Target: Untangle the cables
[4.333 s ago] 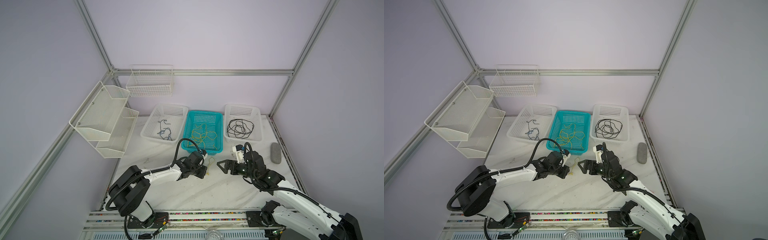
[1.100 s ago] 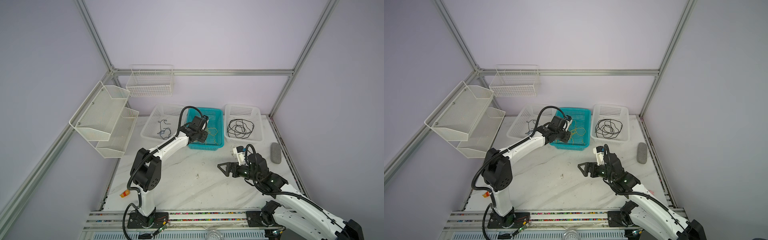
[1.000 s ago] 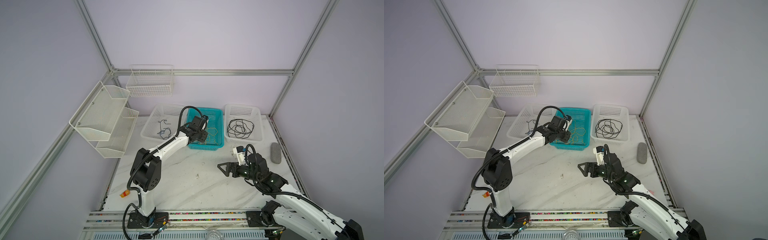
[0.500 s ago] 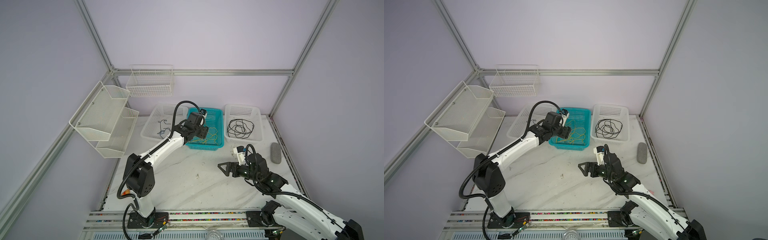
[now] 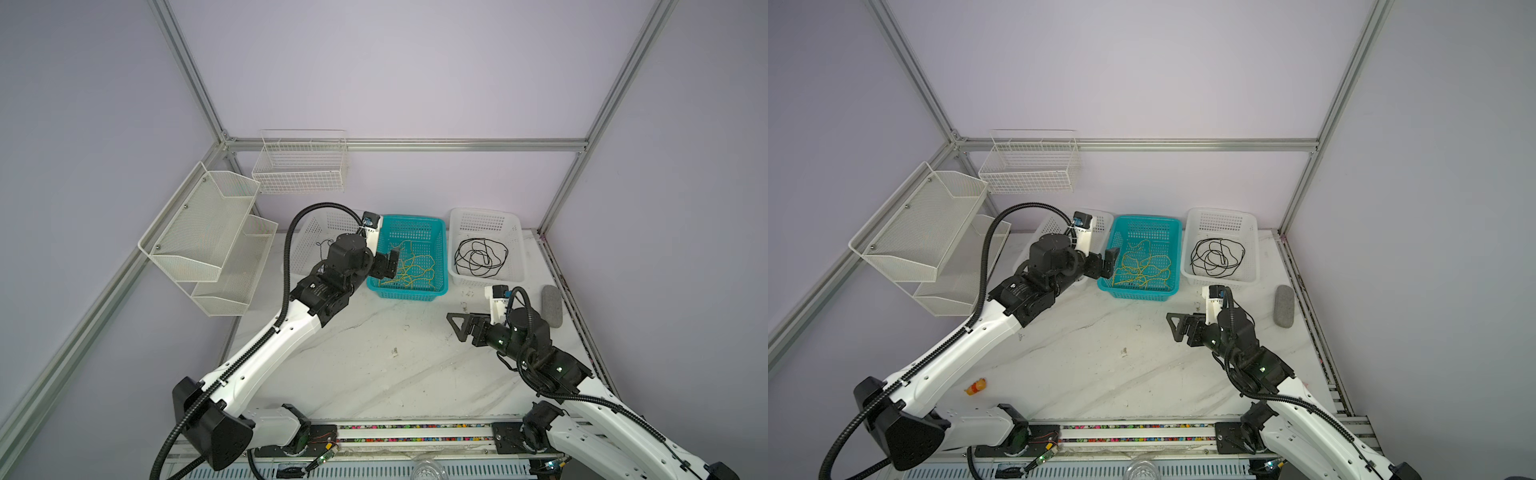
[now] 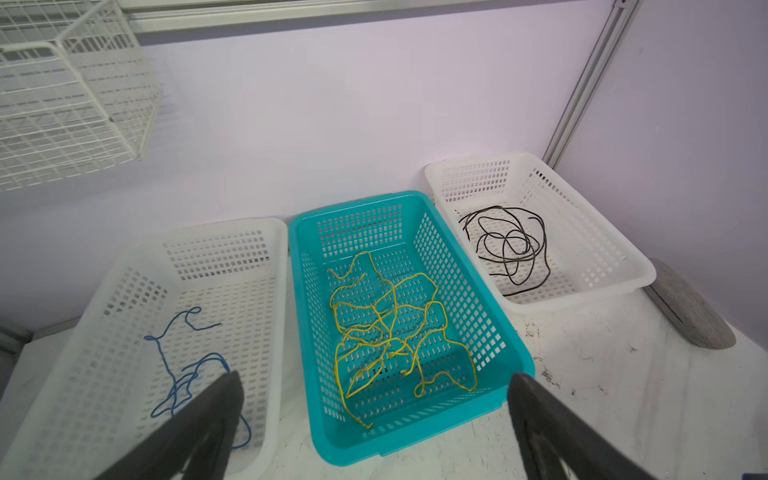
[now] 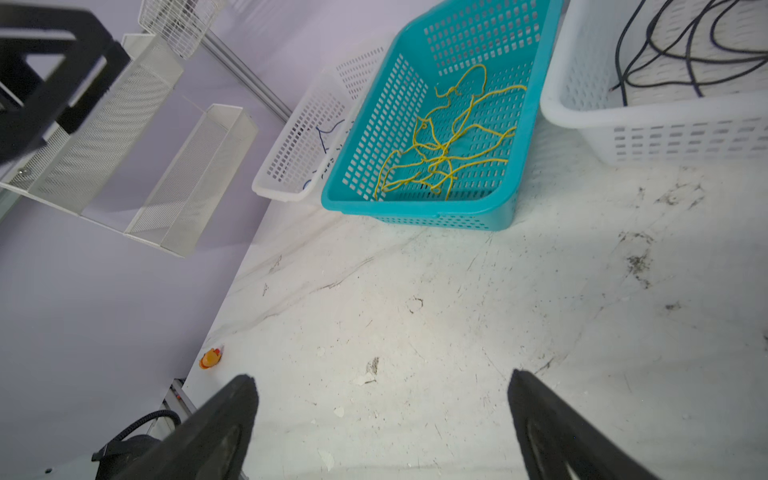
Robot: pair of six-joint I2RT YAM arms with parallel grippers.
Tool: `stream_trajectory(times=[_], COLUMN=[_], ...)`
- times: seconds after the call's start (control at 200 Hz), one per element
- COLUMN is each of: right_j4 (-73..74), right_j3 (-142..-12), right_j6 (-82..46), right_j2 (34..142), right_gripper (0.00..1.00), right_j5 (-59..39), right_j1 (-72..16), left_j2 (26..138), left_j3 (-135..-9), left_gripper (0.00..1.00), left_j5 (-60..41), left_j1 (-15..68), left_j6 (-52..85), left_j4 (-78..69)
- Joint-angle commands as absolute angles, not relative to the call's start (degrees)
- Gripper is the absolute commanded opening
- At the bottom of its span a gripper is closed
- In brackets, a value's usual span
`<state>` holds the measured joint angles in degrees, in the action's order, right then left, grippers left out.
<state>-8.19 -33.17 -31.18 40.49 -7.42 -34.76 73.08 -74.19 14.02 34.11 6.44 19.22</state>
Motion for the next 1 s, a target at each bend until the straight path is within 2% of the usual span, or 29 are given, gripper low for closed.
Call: stream_trajectory(times=[0.0, 0.26, 0.39, 0.58, 0.78, 0.925, 0.995], right_j4=[-7.2, -1.5, 4.2, 17.7, 31.7, 40.4, 42.2], right_j3=[-35.6, -35.0, -32.0, -25.5, -26.7, -28.0, -29.0], right_j6=[-30.4, -27.1, -28.0, -20.0, -7.2, -7.6, -7.0], right_j2=[38.3, 33.7, 31.5, 32.9, 45.2, 58.5, 63.4], right_gripper=[0.97, 0.97, 0.97, 0.97, 0.97, 0.97, 0.97], right_j5=[0.1, 13.6, 21.8, 39.0, 48.5, 55.4, 54.6], right_j1=[-34.9, -34.9, -34.9, -34.9, -34.7, -29.8, -29.1], left_j2=[67.1, 56.9, 52.1, 47.4, 46.4, 46.4, 45.9], left_j3=[-67.3, -54.9, -46.4, -37.3, -32.3, -30.1, -29.5], left_gripper=[1.0, 1.0, 1.0, 1.0, 1.0, 1.0, 1.0], left_j5=[19.5, 31.1, 34.8, 38.8, 38.7, 39.4, 39.7], left_j1=[33.7, 33.6, 33.6, 33.3, 33.0, 32.9, 32.8], left_j6=[7.2, 10.0, 10.6, 9.1, 9.3, 7.8, 7.6], left_j4=[17.5, 21.3, 15.7, 7.1, 4.4, 2.0, 1.8])
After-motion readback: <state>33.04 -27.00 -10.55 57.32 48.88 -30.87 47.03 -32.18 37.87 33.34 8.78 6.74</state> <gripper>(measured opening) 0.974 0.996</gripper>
